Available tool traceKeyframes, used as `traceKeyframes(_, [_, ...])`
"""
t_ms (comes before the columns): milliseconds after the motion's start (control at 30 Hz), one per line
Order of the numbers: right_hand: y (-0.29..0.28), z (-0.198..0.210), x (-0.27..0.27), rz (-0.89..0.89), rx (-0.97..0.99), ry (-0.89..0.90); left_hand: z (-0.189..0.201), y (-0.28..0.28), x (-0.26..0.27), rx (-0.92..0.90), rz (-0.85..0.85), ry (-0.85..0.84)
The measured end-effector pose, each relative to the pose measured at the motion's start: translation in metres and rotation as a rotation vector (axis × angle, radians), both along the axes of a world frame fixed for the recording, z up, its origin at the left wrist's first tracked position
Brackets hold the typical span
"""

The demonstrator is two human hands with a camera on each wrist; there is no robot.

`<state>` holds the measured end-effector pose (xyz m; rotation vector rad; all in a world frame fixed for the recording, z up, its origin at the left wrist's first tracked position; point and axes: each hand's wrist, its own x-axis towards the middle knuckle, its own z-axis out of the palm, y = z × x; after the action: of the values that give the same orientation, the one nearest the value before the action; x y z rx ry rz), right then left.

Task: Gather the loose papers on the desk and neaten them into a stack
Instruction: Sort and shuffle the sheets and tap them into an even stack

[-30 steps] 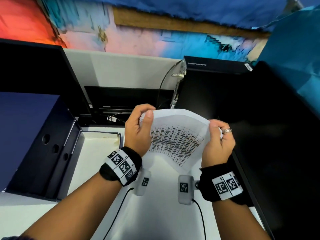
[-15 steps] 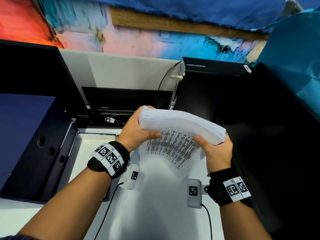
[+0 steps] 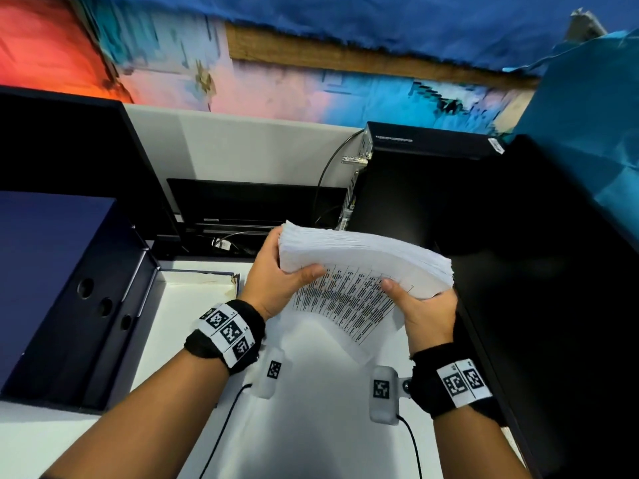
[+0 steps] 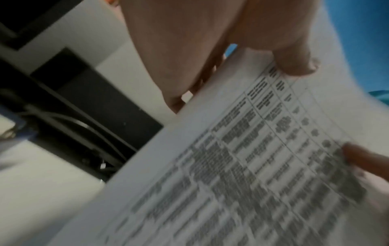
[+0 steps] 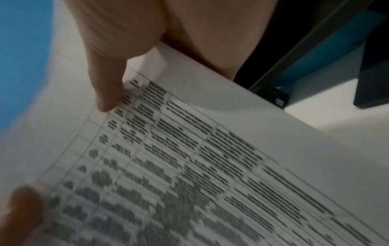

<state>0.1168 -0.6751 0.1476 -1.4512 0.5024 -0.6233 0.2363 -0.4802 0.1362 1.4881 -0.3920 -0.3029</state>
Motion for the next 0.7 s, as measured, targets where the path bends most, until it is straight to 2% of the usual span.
traceKeyframes(100, [0.006, -0.006, 0.0, -0.015, 0.036, 0.061, -0.004, -0.005, -0.01, 0.116, 0.029, -0.028])
traceKeyframes(233, [0.004, -0.009, -0.003, -0.033, 0.009, 0.048, -0.007, -0.007, -0.013, 0.076, 0.159, 0.005])
traceKeyframes(400, [0.014, -0.066, -0.016, -0.03, 0.052, 0.262, -0.044, -0.002, -0.025, 0.253, 0.097, 0.141])
traceKeyframes(567, [0.002, -0.067, -0.009, -0.006, 0.005, 0.3, -0.036, -0.004, -0.015, 0.234, 0.15, 0.157])
traceKeyframes(633, [0.0, -0.071, -0.008, 0.011, -0.034, 0.346, -0.045, -0.001, -0.01, 0.305, 0.136, 0.186])
traceKeyframes(700, [0.006, -0.095, -0.014, 0.057, -0.068, 0.476, -0.073, 0.004, -0.013, 0.487, 0.132, 0.249])
